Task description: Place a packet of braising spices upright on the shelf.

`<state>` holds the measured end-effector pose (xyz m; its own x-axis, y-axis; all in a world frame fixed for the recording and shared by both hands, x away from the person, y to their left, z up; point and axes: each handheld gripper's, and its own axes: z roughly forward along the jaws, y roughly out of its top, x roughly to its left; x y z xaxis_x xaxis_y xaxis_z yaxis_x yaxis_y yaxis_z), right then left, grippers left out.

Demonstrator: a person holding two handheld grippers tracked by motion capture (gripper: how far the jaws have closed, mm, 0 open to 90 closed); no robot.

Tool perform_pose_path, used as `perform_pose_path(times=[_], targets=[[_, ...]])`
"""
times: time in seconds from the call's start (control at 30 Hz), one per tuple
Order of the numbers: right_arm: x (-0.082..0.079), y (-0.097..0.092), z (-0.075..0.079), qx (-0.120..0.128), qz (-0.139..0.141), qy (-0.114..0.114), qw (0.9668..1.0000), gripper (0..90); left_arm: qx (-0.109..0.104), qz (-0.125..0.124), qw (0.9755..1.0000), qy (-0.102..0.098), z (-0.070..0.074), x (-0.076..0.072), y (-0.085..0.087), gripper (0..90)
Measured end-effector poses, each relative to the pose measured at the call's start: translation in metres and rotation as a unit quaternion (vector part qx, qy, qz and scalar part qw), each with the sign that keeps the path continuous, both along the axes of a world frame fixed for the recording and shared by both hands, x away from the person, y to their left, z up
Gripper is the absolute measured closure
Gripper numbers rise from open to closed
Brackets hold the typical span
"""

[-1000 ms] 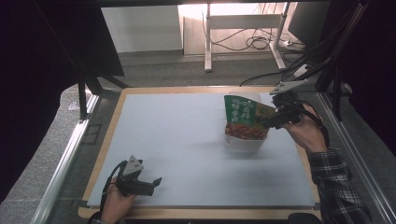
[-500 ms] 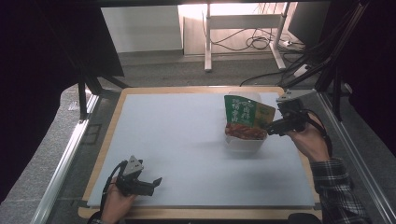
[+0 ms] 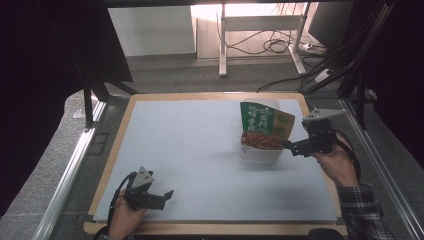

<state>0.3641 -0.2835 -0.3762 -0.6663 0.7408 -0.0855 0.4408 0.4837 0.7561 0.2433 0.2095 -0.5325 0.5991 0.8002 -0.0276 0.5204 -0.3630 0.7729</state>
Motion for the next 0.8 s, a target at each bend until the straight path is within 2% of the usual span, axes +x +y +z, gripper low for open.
perform_pose_path(times=[0.3, 0.8], targets=[[-0.019, -0.006, -0.009, 0.014, 0.003, 0.0, 0.9999, 0.0, -0.001, -0.001, 1.0, 0.0, 0.0, 0.0, 0.0, 0.0], [-0.051, -0.008, -0.034, 0.024, -0.003, 0.0, 0.9997, 0.0, 0.002, -0.002, 1.0, 0.001, 0.0, 0.0, -0.002, 0.0]])
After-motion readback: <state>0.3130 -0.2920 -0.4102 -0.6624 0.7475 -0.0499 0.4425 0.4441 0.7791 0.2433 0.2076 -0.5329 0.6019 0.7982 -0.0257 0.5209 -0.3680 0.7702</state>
